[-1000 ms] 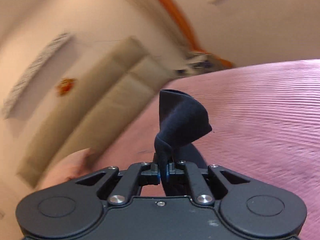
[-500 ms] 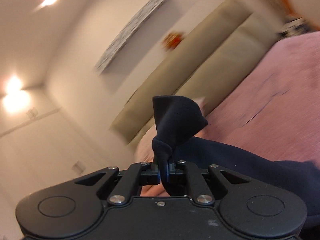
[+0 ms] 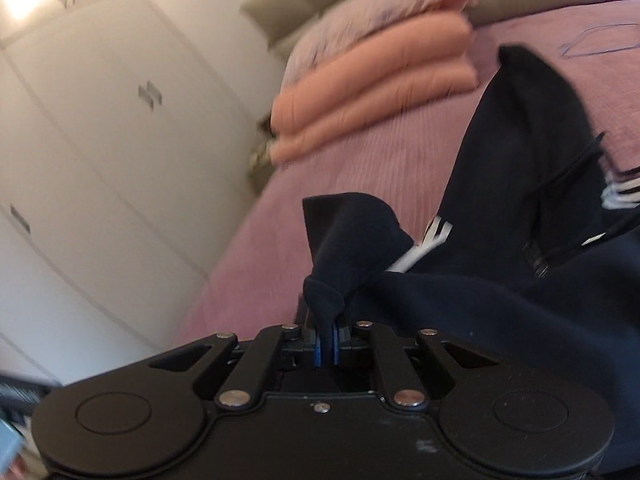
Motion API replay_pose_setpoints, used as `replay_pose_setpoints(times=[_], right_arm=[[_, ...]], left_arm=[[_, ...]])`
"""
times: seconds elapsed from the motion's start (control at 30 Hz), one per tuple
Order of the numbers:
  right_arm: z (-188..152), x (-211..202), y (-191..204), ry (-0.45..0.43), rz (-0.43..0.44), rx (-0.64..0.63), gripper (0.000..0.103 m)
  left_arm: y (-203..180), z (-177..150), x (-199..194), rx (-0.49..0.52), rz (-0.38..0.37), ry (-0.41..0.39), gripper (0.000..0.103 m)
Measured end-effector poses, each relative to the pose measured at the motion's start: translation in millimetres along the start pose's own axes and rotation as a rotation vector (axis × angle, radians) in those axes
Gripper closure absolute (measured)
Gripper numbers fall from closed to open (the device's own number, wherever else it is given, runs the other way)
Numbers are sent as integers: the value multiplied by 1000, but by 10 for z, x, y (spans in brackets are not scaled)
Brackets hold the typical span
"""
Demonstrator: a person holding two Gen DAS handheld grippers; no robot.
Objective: Fold large clothes
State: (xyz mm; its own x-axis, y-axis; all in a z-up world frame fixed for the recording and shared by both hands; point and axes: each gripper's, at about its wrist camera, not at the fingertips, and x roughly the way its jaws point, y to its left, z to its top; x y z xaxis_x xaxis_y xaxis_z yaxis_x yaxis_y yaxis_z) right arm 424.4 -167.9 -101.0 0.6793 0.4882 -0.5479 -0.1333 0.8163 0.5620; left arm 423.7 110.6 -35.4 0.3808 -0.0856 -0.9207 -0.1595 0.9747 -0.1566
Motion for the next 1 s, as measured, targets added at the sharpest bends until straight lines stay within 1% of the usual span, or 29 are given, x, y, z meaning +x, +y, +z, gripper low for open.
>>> replay_pose_setpoints(times=[0.1, 0.13, 0.17, 0.23, 0.27, 0.33, 0.37, 0.4, 0.47, 0.53, 0.57, 0.6, 0.63, 0.67, 0.7, 0.73, 0.77, 0.8, 0.83, 0.9, 0.93, 0.97, 1.0], right_arm=[[-118, 191, 79, 115, 25, -54, 70], [-150, 235, 125, 149, 25, -94, 52], [-168, 275, 159, 171, 32, -127, 38], [-222, 212, 168, 212, 74, -177, 31], [-253, 135, 151, 237, 97, -184, 28], [-257, -9, 98, 270, 123, -193, 26], [-252, -98, 67, 269, 104, -205, 25], [-248, -188, 13, 258, 66, -220, 25], [-202, -357, -156, 236, -67, -261, 25], [-110, -453, -330, 218, -157, -285, 25], [-54, -513, -437, 202, -198, -282, 25], [10, -555, -551, 187, -235, -262, 25], [85, -609, -673, 175, -260, -226, 25], [131, -659, -774, 172, -274, -191, 25], [185, -675, -866, 178, -297, -162, 25], [208, -672, -935, 193, -327, -152, 25], [202, -618, -986, 212, -354, -158, 25], [157, -580, -1016, 246, -386, -182, 25], [66, -526, -1033, 299, -424, -222, 22], [-160, -368, -1066, 427, -521, -314, 20], [-193, -438, -1035, 389, -520, -326, 20], [-184, -476, -1018, 389, -546, -301, 20], [-153, -501, -1004, 400, -586, -257, 20]], left_arm=[[41, 34, 28, -25, -16, -2, 18], [50, 57, 54, -34, -21, -4, 18], [61, 80, 64, -46, -30, -7, 17], [60, 140, 93, -67, -57, -15, 15], [55, 180, 118, -75, -76, -18, 11], [17, 238, 218, -80, -122, -17, 5], [-21, 258, 291, -77, -137, -13, 4], [-78, 286, 411, -65, -151, 4, 4], [-216, 329, 647, -34, -167, 60, 6], [-375, 315, 829, -11, -204, 73, 8], [-464, 304, 933, 7, -199, 77, 12], [-550, 298, 1061, 31, -171, 93, 16], [-613, 275, 1200, 55, -106, 122, 22], [-626, 218, 1321, 69, -22, 158, 22], [-607, 147, 1434, 71, 46, 195, 19], [-505, 36, 1507, 30, 66, 216, 10], [-372, -48, 1495, -39, 46, 199, 5], [-259, -108, 1475, -93, 46, 197, 2], [-177, -143, 1461, -117, 68, 201, 0], [-94, -140, 1428, -135, 93, 205, 0], [-96, -105, 1386, -131, 100, 205, 2], [-128, -68, 1330, -111, 104, 194, 9], [-181, -26, 1259, -81, 109, 176, 12]])
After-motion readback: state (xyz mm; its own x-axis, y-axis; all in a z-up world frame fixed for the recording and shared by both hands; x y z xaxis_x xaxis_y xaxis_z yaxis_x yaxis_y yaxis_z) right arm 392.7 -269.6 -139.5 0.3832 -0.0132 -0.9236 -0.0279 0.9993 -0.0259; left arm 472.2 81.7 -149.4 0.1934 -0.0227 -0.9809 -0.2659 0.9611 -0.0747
